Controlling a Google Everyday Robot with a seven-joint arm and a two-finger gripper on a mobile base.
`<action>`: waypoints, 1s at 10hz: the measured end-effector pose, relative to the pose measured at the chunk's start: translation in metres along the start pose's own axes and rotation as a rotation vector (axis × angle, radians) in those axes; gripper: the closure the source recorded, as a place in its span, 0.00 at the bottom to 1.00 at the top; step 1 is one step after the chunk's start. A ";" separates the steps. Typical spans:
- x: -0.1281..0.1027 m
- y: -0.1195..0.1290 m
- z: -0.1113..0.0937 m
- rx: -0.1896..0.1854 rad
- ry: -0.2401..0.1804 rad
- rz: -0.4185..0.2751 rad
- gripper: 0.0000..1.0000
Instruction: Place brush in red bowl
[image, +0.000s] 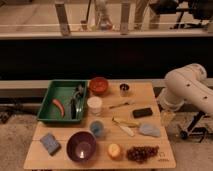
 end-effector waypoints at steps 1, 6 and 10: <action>-0.014 -0.002 0.000 0.000 -0.009 -0.004 0.20; -0.070 -0.010 0.003 0.001 -0.042 -0.029 0.20; -0.113 -0.021 0.007 0.009 -0.062 -0.067 0.20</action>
